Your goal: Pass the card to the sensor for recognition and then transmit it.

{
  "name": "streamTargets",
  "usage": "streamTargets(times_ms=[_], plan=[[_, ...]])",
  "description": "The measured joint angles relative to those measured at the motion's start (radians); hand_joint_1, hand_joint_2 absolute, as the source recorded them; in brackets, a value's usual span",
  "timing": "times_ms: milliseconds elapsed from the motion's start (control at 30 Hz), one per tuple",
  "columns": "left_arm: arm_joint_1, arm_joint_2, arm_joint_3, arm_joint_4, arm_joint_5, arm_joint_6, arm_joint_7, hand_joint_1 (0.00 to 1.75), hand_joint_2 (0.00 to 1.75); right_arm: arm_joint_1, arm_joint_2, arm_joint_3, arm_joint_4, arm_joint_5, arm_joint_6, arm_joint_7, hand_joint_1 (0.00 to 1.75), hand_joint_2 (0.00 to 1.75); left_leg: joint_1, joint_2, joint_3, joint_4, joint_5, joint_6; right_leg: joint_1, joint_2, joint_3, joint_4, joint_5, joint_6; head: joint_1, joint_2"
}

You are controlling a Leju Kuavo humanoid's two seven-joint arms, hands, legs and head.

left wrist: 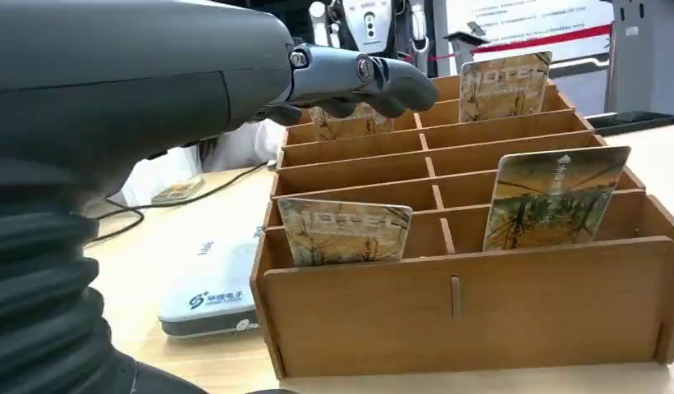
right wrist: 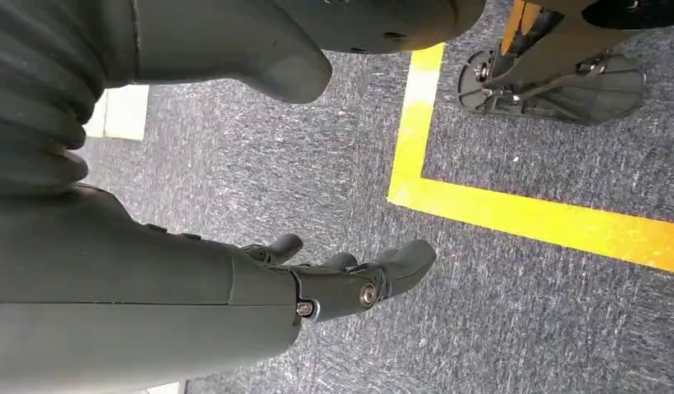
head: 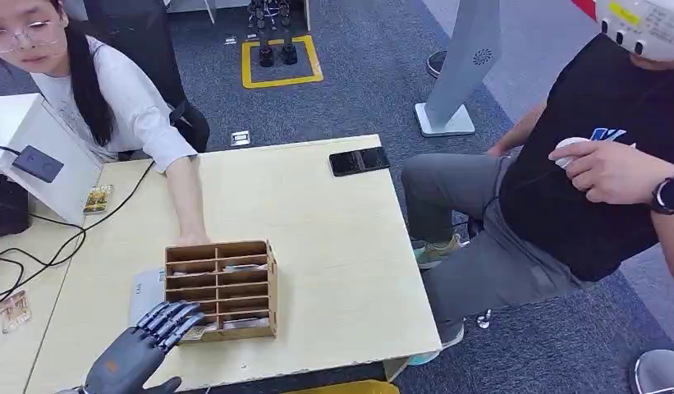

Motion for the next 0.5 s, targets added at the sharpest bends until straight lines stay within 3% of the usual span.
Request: streamTargets(times_ms=[233,500], plan=[[0.0,0.0,-0.001,0.006,0.0,0.003,0.004,0.0,1.75,0.0,0.0,0.0,0.0,0.0,0.0,0.0,0.0,1.75,0.0,0.0,0.0,0.0,0.0,0.0,0.0,0.0,0.0,0.0,0.0,0.0,0.0,0.0],[-0.003,-0.021,-0.001,0.016,-0.065,0.035,0.052,0.0,1.75,0.0,0.0,0.0,0.0,-0.001,0.0,0.0,0.0,1.75,0.0,0.0,0.0,0.0,0.0,0.0,0.0,0.0,0.0,0.0,0.0,0.0,0.0,0.0]])
